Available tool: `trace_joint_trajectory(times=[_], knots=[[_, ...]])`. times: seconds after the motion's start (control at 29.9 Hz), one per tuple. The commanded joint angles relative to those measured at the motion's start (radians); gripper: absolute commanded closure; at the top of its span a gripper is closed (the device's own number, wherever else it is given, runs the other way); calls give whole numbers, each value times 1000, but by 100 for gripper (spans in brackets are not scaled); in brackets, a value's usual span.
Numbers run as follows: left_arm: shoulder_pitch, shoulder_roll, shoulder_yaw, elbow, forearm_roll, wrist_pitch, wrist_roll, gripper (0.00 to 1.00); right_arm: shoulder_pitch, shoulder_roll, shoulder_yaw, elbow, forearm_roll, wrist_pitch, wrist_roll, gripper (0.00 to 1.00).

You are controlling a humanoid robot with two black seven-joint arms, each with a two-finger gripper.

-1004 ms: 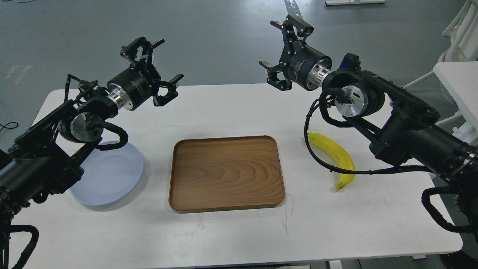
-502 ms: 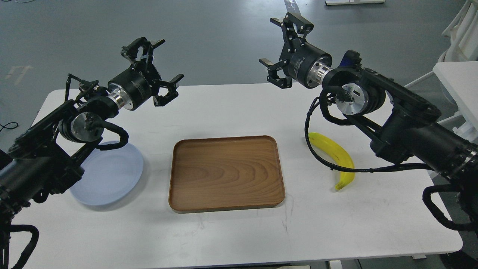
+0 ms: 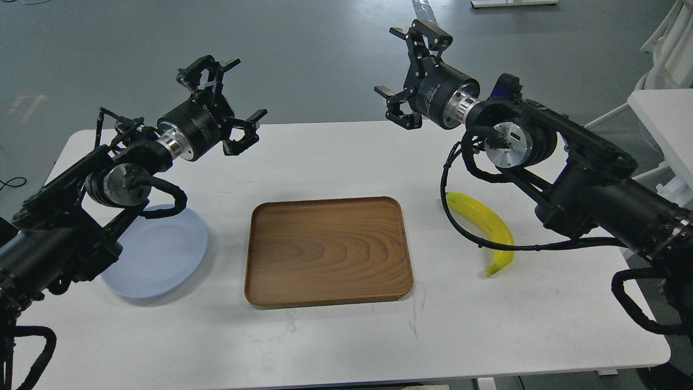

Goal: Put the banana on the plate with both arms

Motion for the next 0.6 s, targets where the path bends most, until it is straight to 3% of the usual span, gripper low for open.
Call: trace_joint_trajectory(times=[0.0, 0.57], knots=[[0, 0, 2, 1, 0, 0, 0, 2, 0, -1, 0, 0, 0, 0, 0, 0], [0, 1, 3, 1, 1, 0, 0, 2, 5, 2, -3, -2, -3, -1, 7, 0]])
